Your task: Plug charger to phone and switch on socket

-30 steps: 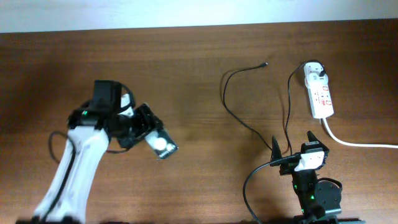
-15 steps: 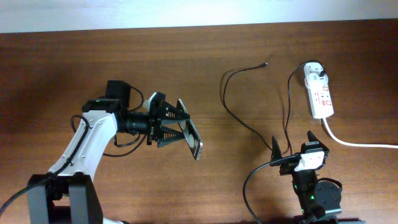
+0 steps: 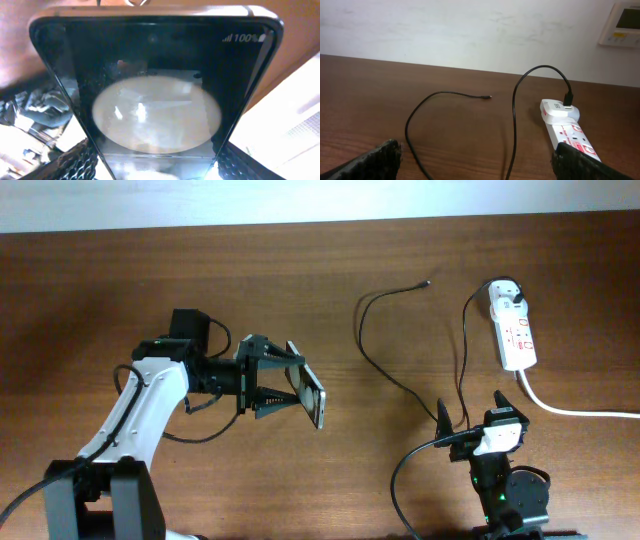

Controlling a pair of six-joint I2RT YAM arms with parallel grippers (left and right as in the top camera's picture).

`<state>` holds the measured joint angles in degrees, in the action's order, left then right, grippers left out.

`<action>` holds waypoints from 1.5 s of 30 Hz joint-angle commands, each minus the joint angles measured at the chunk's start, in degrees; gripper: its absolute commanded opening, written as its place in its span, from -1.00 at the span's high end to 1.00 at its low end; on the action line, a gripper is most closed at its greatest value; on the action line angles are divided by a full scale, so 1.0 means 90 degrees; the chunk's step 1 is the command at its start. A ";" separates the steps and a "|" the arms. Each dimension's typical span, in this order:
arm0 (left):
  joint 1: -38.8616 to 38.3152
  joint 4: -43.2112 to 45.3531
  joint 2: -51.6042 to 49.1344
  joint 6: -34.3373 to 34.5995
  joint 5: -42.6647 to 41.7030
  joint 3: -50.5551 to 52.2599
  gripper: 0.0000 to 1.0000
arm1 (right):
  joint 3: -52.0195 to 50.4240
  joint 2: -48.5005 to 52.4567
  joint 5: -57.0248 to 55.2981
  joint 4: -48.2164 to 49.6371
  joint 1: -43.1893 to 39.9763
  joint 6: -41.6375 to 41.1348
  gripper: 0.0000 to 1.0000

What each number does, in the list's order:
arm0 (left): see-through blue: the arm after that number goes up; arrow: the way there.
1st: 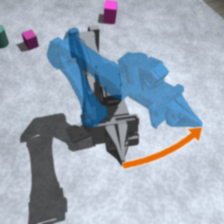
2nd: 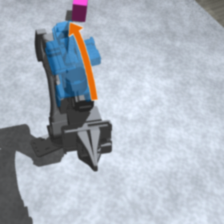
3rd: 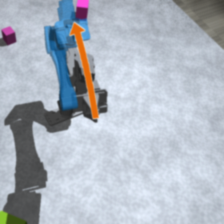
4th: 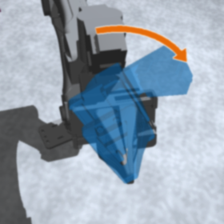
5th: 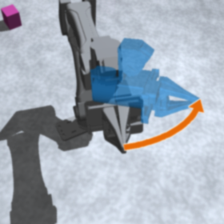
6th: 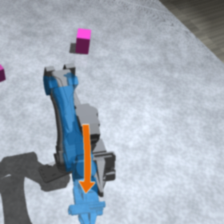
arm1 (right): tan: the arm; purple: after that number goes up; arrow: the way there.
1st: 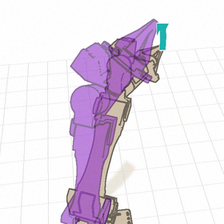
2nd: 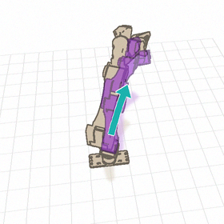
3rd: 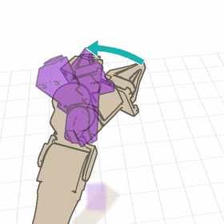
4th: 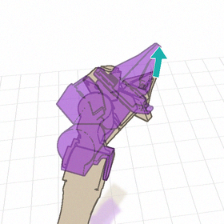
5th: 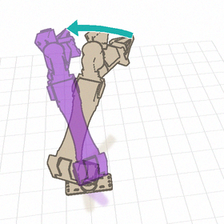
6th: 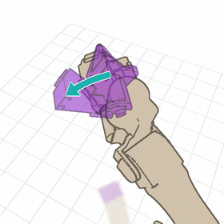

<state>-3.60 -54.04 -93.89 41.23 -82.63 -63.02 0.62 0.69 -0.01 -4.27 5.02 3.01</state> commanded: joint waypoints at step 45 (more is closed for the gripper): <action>0.0000 0.0483 0.0012 0.0648 0.0231 -0.0024 0.22 | 0.6589 0.6890 0.0588 -0.3655 0.4549 -0.3730 -0.99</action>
<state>-3.60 -49.84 -94.00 46.78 -78.41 -63.00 58.74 60.55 19.73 -38.17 41.08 -27.38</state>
